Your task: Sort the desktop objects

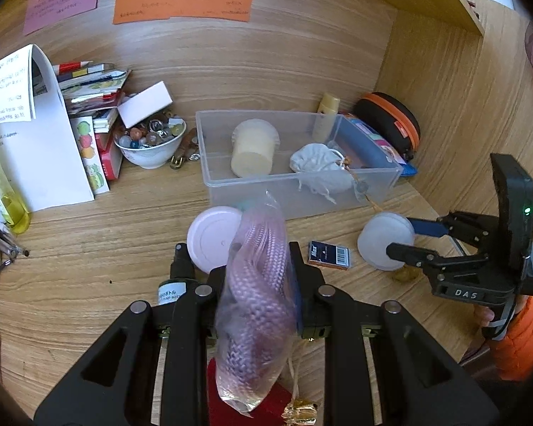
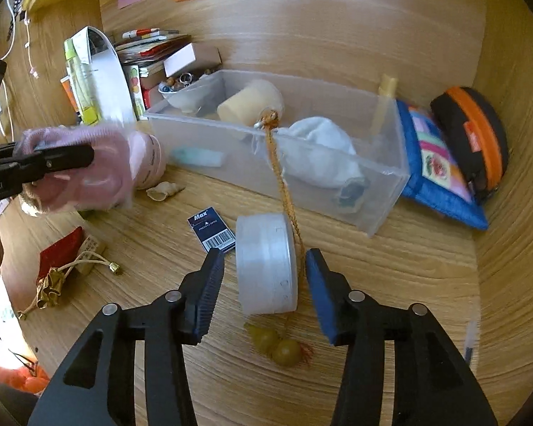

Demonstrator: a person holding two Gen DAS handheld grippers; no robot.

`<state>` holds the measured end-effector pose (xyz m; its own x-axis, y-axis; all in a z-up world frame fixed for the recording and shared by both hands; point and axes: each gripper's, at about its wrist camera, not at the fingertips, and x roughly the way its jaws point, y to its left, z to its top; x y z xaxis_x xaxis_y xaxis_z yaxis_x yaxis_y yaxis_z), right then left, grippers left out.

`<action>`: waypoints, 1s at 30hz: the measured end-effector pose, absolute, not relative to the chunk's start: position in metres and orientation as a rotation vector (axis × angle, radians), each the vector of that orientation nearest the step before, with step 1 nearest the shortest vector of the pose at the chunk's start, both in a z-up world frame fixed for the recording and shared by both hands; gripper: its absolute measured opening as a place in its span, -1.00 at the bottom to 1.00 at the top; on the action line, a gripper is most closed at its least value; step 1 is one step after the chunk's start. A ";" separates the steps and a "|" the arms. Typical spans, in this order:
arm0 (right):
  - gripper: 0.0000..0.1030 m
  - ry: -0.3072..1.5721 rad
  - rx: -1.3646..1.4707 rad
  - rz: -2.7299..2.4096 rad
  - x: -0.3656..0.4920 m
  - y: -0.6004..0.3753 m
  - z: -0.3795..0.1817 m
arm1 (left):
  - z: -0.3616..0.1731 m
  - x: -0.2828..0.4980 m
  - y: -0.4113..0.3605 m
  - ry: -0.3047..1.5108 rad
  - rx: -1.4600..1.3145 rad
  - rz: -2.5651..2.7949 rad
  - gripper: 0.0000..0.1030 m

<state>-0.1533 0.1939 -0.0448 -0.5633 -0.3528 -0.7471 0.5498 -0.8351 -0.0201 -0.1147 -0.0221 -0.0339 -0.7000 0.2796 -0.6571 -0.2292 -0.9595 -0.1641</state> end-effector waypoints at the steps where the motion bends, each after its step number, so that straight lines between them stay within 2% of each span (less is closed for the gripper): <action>1: -0.15 0.338 1.045 -2.371 -0.152 0.195 -0.043 | -0.034 -0.115 -0.022 -0.095 -1.045 2.661 -0.56; 5: -0.16 0.367 1.038 -2.346 -0.148 0.191 -0.042 | -0.039 -0.115 -0.019 -0.098 -1.064 2.632 -0.56; 15: -0.47 0.406 1.090 -2.329 -0.166 0.170 -0.056 | -0.060 -0.119 -0.008 -0.075 -1.139 2.565 -0.56; 21: -0.48 0.344 1.061 -2.333 -0.164 0.169 -0.050 | -0.061 -0.121 -0.007 -0.064 -1.133 2.586 -0.57; 30: -0.48 0.286 0.933 -2.315 -0.139 0.171 -0.012 | -0.049 -0.119 -0.015 -0.095 -1.103 2.603 -0.59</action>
<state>-0.1392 0.1711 -0.0119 -0.5587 -0.4660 -0.6861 0.6188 -0.7850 0.0294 -0.1195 -0.0146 -0.0489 -0.6546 0.3093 -0.6898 -0.2582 -0.9491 -0.1805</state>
